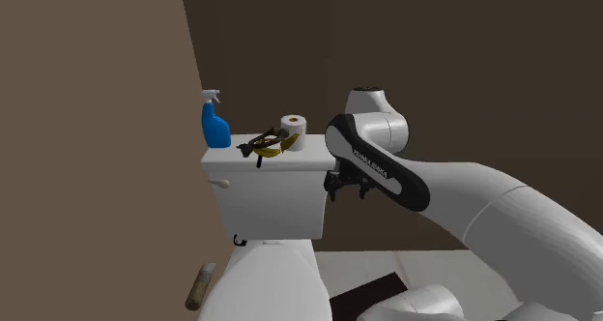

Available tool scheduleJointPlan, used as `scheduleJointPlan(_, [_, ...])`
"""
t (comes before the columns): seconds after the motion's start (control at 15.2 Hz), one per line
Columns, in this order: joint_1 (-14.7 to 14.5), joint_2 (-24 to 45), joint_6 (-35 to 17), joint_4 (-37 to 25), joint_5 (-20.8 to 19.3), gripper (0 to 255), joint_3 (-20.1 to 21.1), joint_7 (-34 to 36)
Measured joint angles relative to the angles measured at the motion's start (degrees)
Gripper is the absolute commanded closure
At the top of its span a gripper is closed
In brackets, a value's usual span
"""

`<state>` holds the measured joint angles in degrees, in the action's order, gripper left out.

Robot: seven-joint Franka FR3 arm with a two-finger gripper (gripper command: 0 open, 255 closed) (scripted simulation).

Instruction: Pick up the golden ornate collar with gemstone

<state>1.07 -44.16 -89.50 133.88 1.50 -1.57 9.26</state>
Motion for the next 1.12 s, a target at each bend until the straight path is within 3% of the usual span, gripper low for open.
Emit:
scheduleJointPlan(0.13, [0.1, 0.7, -0.3, -0.5, 0.5, 0, 0.8, 1.4])
scheduleJointPlan(0.46, [1.6, 7.3, -2.2, -5.9, 4.1, 0, 6.7, 14.4])
scheduleJointPlan(0.73, [3.1, 14.4, -3.4, -12.7, 5.8, 0, 11.5, 26.2])
scheduleJointPlan(1.12, [5.5, 26.9, -4.3, -25.3, 5.1, 0, 17.4, 43.7])
